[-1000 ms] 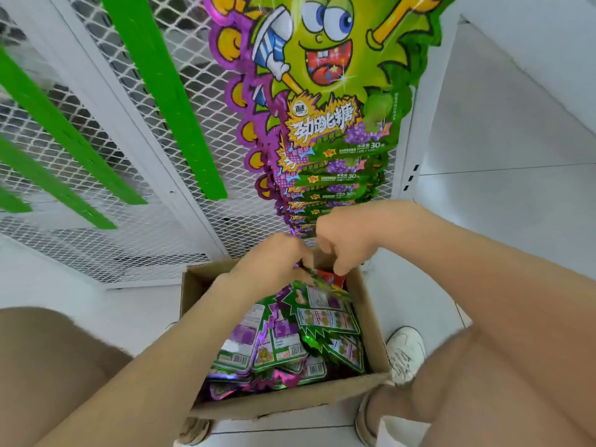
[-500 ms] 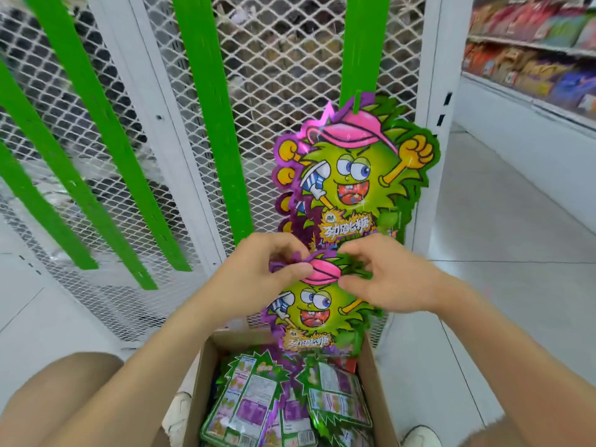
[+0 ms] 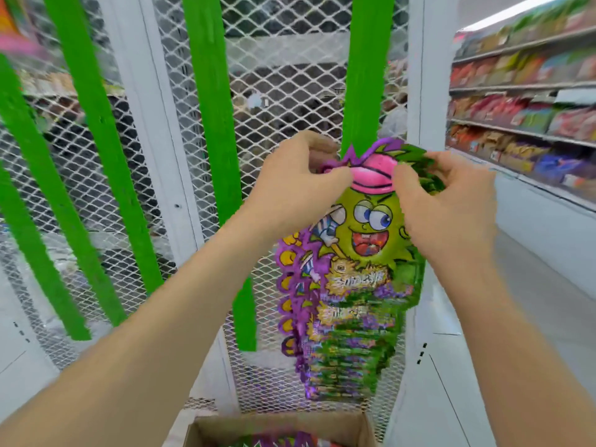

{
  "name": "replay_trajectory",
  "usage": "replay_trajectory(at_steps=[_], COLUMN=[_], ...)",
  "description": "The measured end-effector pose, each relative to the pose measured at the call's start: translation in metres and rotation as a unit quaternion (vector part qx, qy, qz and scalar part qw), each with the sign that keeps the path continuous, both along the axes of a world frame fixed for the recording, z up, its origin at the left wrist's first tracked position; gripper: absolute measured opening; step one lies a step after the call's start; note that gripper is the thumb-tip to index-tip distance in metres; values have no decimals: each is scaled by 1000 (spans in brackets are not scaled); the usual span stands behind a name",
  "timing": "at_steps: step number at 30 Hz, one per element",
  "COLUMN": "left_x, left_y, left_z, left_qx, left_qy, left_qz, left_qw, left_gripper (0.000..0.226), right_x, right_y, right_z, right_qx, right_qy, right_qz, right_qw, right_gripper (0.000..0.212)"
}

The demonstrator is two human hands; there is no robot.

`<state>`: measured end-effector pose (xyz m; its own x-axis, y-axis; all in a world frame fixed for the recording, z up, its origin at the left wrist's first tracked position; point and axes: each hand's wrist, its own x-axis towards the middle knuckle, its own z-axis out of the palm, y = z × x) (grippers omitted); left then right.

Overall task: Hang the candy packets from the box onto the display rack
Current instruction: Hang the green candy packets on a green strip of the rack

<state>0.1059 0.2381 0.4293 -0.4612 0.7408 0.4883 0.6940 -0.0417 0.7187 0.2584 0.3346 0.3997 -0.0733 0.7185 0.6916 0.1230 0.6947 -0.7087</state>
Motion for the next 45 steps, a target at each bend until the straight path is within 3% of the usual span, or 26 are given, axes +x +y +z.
replay_trajectory(at_steps=[5,11,17,20,24,27,38,40,45], left_x=[-7,-16,-20,-20,-20,-22,-23,-25,-27], left_y=[9,12,15,14,10,8,0,0,0], left_z=[5,3,8,5,1,-4,2,6,15], left_qx=[-8,-45,-57,-54,-51,-59,-71,-58,-65], left_qy=[-55,-115,-203,-249,-233,-200,-193,-174,-71], left_qz=[-71,-110,-138,-148,-144,-156,-128,-118,-129], left_qw=[996,986,968,956,960,966,970,976,987], left_gripper=[4,40,24,27,30,16,41,28,39], right_x=[-19,-28,-34,-38,-41,-39,-25,-21,-17], right_y=[19,14,-3,-7,-9,-9,-14,-14,-17], right_z=[6,7,15,11,0,-6,-18,-23,-29], right_qx=[-10,4,-22,-24,-38,-48,-22,-7,47], right_qy=[-19,24,88,106,104,106,99,98,88], right_qz=[-1,48,121,149,152,157,164,162,154], right_qw=[1000,999,988,983,982,981,981,982,983], right_gripper=[33,18,24,27,26,26,26,25,26])
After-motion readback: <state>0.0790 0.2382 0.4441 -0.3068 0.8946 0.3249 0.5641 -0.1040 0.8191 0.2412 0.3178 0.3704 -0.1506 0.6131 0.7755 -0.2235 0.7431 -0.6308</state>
